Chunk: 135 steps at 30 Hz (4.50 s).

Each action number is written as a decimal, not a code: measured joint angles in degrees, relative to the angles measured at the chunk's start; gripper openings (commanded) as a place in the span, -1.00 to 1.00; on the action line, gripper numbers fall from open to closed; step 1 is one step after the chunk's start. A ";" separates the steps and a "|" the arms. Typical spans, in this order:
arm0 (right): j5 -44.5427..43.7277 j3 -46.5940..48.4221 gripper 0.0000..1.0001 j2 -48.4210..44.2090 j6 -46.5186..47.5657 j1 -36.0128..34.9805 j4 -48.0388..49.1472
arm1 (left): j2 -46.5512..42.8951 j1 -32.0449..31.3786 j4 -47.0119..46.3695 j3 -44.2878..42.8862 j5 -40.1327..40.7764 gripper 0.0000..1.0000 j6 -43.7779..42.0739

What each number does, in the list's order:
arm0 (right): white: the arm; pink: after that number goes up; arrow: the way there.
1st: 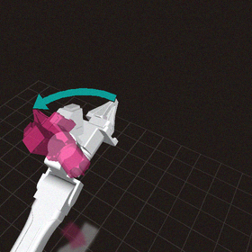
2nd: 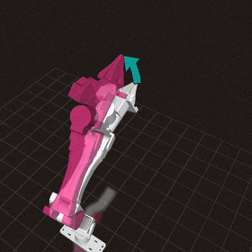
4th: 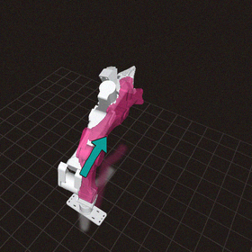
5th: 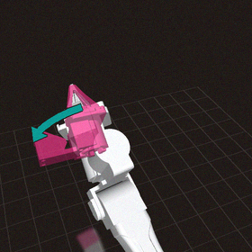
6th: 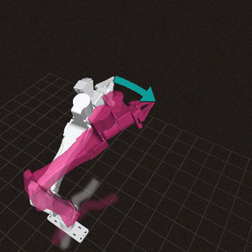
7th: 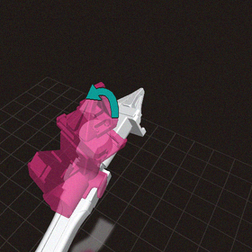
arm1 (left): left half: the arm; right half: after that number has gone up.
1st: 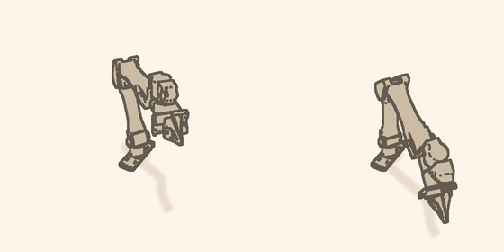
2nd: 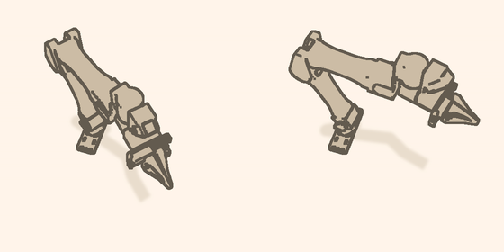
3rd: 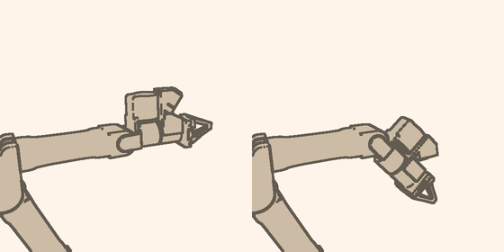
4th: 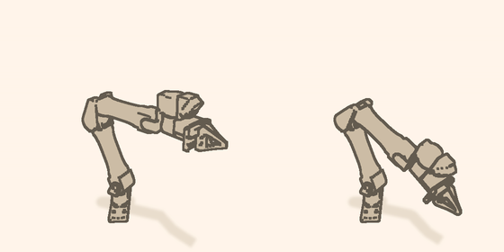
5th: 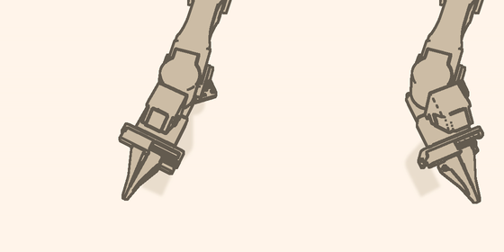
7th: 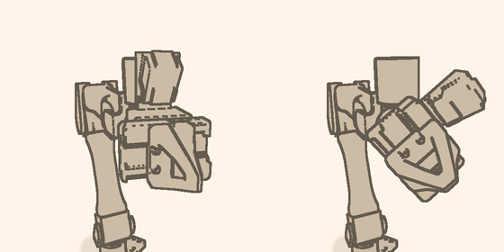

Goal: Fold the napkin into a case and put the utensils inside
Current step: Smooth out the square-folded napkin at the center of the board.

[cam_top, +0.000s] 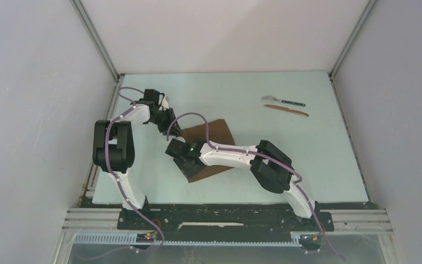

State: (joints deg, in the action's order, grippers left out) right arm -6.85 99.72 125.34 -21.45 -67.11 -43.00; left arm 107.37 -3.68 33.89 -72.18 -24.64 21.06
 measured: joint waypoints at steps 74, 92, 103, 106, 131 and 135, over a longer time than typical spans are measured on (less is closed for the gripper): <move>3.74 -5.62 -1.00 -4.74 0.57 0.72 4.55 | 0.44 1.77 -1.81 0.09 -1.49 -0.25 1.40; 5.38 -7.65 -1.00 -6.51 0.35 1.49 6.32 | -1.57 1.22 -1.01 1.90 -0.11 -0.33 0.85; 5.57 -8.17 -1.00 -6.84 0.33 1.53 6.82 | -1.05 1.07 -0.92 1.90 0.44 -0.89 0.33; 5.77 -8.33 -1.00 -7.28 0.28 1.51 6.86 | -1.68 1.05 -0.74 1.90 1.05 -0.90 0.26; 10.80 -9.27 -1.00 -7.67 -0.11 1.55 8.68 | -1.81 1.01 2.97 1.90 5.35 -0.88 -0.63; 12.72 -9.97 -1.00 -6.84 -0.13 1.90 9.66 | -1.01 0.98 3.61 1.90 6.16 -0.87 -0.66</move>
State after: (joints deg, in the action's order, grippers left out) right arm 5.87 89.76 118.50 -21.58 -65.21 -33.34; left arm 106.37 -2.70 37.50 -70.28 -18.48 20.40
